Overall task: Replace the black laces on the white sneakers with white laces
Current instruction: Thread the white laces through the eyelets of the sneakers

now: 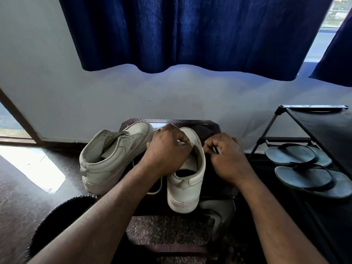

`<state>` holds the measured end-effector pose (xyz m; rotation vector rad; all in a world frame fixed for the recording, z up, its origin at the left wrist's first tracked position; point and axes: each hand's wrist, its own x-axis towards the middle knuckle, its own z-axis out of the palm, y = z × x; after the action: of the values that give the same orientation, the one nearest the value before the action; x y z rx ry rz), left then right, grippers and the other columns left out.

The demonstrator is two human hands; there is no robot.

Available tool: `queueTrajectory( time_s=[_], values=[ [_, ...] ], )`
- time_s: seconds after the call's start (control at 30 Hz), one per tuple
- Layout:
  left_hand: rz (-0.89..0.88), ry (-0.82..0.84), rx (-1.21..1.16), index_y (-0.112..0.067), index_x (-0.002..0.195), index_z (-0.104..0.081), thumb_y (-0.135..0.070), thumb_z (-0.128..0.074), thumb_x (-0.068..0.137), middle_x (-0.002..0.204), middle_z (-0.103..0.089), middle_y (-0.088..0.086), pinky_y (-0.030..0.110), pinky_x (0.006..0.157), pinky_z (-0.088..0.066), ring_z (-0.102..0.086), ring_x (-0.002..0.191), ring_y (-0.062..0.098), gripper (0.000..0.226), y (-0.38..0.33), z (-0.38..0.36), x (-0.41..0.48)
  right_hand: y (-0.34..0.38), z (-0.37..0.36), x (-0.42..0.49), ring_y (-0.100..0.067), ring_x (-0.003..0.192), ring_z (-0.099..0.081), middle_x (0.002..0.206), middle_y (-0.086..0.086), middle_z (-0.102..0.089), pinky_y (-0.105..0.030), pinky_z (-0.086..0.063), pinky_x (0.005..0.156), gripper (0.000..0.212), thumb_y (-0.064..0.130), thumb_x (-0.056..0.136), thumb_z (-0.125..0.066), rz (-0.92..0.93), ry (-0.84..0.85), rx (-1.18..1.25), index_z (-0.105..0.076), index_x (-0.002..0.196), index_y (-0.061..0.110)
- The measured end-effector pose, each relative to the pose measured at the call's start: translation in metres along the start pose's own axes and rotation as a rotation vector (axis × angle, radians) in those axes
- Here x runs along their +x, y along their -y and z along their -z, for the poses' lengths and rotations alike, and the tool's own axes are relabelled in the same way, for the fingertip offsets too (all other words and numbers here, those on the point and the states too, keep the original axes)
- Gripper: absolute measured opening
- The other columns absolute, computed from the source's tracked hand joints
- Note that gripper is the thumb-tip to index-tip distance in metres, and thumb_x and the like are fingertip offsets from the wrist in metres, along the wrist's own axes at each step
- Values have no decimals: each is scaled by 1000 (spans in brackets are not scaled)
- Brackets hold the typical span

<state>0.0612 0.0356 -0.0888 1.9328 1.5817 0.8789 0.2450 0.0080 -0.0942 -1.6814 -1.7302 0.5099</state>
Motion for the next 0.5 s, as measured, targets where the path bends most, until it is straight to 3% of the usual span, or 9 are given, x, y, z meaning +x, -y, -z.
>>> queueTrajectory(
  time_s=[0.13, 0.27, 0.37, 0.5],
  values=[
    [-22, 19, -5, -59, 71, -62, -57, -55, 73, 100, -55, -25, 52, 99, -48, -57, 110, 16, 7, 1, -1, 0, -11, 11, -2, -22, 123, -44, 104, 14, -53, -40, -37, 104, 24, 31, 91, -73, -120, -15, -197, -62, 71, 37],
    [-6, 16, 3, -58, 74, -63, -53, -55, 74, 100, -55, -25, 51, 97, -49, -57, 109, 17, 9, -2, -1, 0, -6, 4, -2, -3, 109, -45, 103, 22, -61, -38, -35, 108, 12, 28, 91, -73, 4, -40, 39, -70, 84, 37],
    [12, 26, 21, -60, 70, -61, -50, -55, 75, 99, -54, -24, 51, 97, -49, -57, 108, 17, 13, -4, 1, -2, 4, -6, 1, -2, 99, -43, 97, 19, -62, -36, -36, 104, 12, 24, 98, -67, 48, 0, 118, -68, 87, 30],
    [32, 21, 32, -54, 78, -64, -49, -56, 75, 102, -57, -19, 49, 96, -50, -58, 105, 16, 10, -3, 2, -1, 3, -12, 8, -24, 101, -59, 92, 3, -68, -46, -46, 98, 17, 16, 99, -65, -3, 51, 233, -70, 82, 16]
  ],
)
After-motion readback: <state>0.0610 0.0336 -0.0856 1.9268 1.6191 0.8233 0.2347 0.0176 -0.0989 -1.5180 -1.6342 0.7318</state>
